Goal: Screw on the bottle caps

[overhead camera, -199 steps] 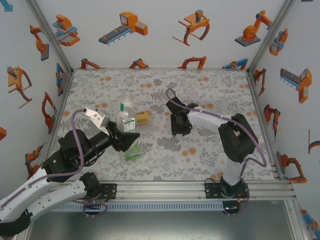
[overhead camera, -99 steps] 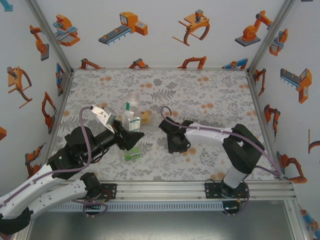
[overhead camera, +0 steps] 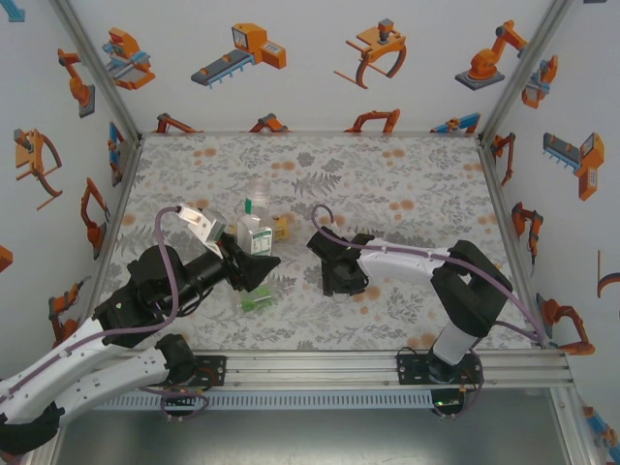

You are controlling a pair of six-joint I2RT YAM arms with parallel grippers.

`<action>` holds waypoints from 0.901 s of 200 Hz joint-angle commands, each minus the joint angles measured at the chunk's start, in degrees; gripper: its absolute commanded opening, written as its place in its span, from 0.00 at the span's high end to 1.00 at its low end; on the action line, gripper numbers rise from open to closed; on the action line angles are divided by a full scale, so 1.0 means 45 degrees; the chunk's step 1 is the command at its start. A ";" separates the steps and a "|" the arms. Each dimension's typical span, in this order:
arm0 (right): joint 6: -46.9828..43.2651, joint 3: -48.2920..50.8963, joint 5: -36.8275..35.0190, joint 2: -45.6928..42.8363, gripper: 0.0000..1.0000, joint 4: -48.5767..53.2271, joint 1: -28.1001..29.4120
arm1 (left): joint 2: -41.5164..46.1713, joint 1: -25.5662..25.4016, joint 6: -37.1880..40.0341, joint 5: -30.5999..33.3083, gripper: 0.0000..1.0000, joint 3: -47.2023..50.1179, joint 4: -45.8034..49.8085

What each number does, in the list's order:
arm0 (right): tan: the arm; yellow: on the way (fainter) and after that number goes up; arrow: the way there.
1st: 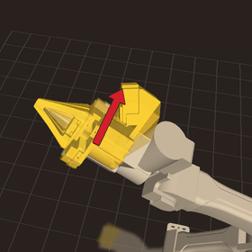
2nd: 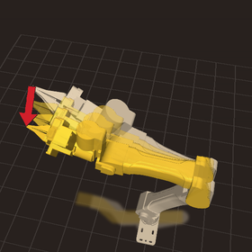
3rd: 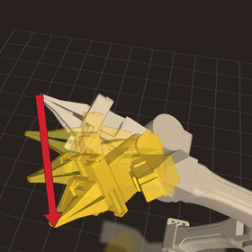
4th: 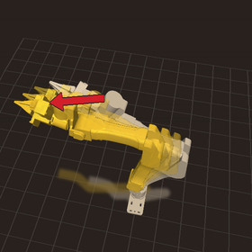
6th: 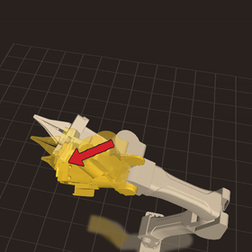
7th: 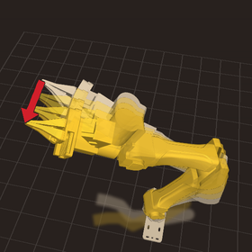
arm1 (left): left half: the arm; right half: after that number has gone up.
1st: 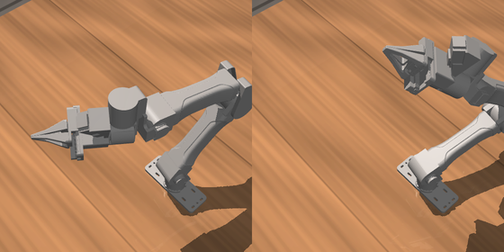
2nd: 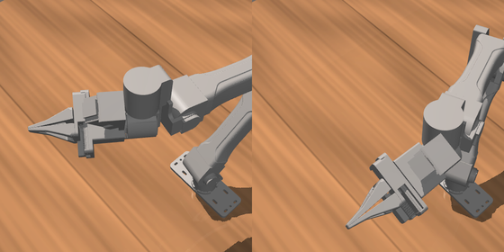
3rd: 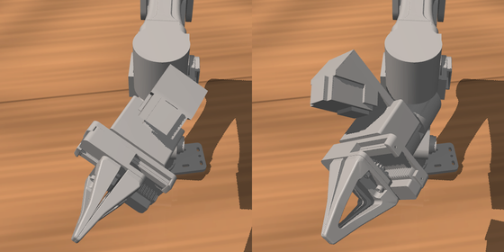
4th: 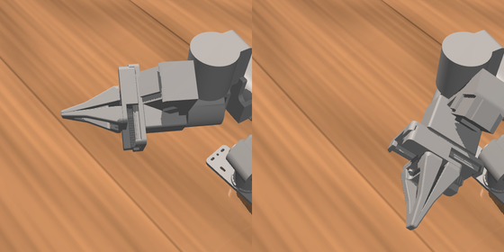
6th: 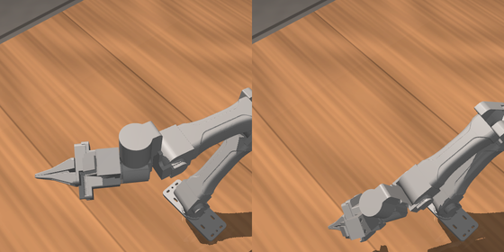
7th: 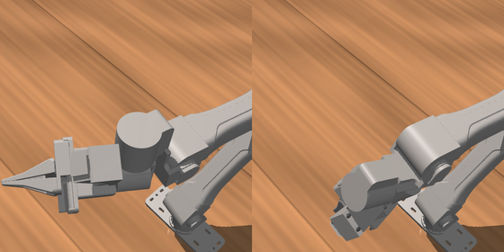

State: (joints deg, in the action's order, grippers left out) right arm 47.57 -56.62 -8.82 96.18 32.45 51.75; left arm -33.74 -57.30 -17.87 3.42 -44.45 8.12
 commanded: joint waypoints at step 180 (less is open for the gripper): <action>0.0219 -0.0239 0.0144 -0.0404 0.49 0.0199 0.0044 | -0.0297 0.0252 -0.0298 -0.0267 0.99 0.0216 -0.0825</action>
State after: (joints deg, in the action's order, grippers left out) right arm 47.66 -58.02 -8.43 93.23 33.76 51.75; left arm -35.07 -56.53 -18.28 3.31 -43.77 6.85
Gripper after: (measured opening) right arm 0.518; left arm 0.555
